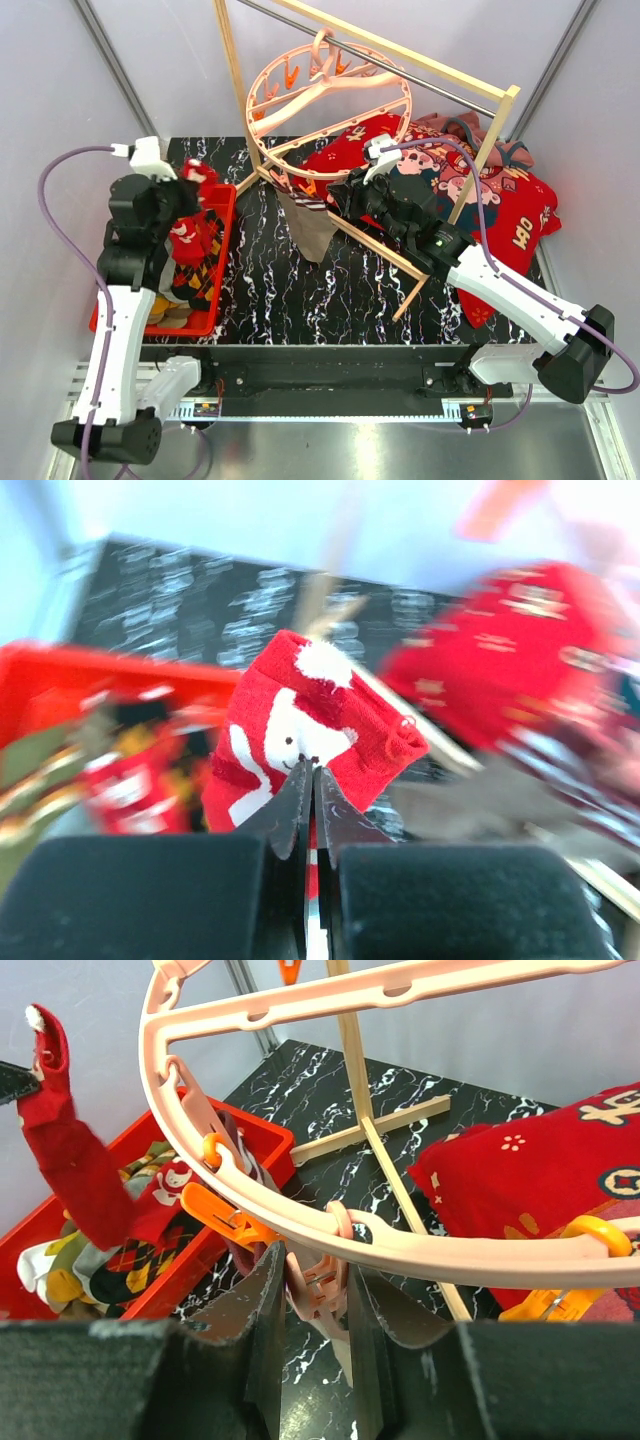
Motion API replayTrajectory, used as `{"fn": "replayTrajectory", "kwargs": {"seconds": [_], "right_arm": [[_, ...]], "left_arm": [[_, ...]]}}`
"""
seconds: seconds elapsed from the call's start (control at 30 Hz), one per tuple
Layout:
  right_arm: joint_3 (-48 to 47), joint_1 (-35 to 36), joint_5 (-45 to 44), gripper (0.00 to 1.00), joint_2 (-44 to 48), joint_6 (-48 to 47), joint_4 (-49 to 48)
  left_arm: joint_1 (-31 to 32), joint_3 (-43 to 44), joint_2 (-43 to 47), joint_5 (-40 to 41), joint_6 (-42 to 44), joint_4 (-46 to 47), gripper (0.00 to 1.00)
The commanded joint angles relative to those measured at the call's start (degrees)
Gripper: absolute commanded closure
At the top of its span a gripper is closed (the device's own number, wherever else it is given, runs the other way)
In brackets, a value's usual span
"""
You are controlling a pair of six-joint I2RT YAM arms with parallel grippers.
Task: Clip the socks to the hanger
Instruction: Clamp the sock onto the hanger.
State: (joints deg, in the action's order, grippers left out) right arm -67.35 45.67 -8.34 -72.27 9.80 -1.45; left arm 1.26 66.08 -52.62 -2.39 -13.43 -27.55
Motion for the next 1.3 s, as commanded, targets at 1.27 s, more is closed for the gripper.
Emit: {"fn": "replayTrajectory", "kwargs": {"seconds": [1.27], "right_arm": [[-3.0, -0.4, 1.4, 1.00, 2.7, 8.4, 3.6]], "left_arm": [[37.2, -25.8, -9.7, -6.0, -12.8, 61.3, 1.00]]}}
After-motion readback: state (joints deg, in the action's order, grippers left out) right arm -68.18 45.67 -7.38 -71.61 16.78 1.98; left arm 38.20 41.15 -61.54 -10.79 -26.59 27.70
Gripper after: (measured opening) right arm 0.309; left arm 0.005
